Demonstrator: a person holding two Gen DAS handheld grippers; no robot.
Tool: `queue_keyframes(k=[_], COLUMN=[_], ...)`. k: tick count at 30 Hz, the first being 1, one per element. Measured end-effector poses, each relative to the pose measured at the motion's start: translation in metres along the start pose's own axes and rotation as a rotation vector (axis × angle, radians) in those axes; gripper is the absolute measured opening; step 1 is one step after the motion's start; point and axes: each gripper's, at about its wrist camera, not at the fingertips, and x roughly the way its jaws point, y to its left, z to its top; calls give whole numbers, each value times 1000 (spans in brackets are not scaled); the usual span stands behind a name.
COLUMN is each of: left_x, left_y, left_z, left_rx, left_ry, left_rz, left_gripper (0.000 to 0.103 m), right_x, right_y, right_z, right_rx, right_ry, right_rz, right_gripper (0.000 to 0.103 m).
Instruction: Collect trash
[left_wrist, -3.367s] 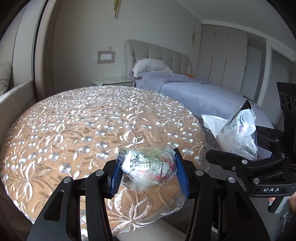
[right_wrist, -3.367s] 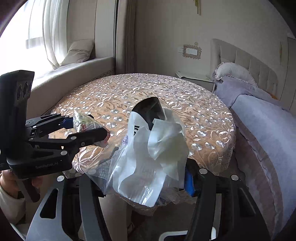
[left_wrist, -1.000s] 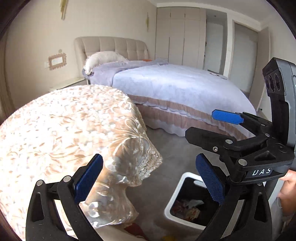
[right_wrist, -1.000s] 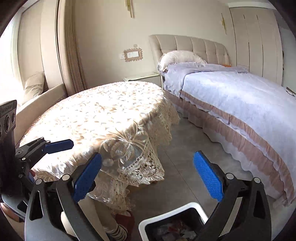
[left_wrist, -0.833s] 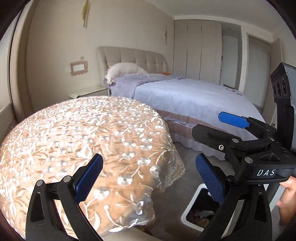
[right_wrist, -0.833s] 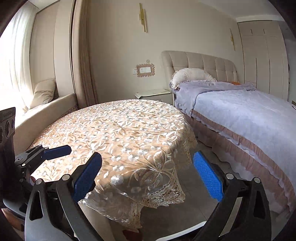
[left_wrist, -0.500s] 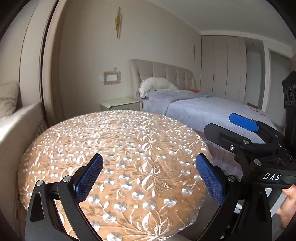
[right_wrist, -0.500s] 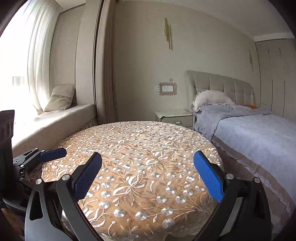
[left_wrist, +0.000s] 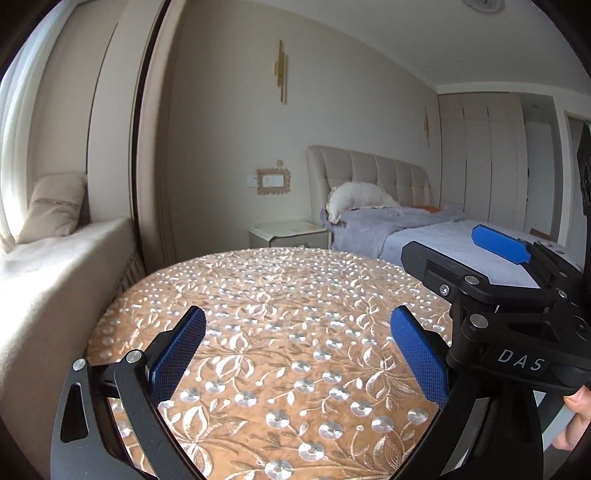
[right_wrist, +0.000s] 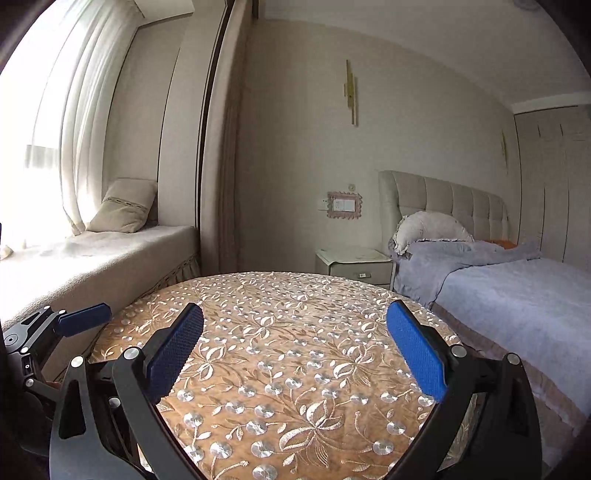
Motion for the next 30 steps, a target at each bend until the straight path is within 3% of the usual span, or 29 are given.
queue_keyframes(k=[14,30], left_x=[-4,-6], left_y=[23,26], left_z=[2,1], left_rx=[-51,-62], left_ry=[-28,-34], left_rz=[33,57], left_gripper=[98,98], right_x=[-1,0], right_y=[34,37], right_z=[8,8], right_rx=[-54,-46], right_ry=[-46,-47], right_rz=[-5,-5], right_gripper=[99,99])
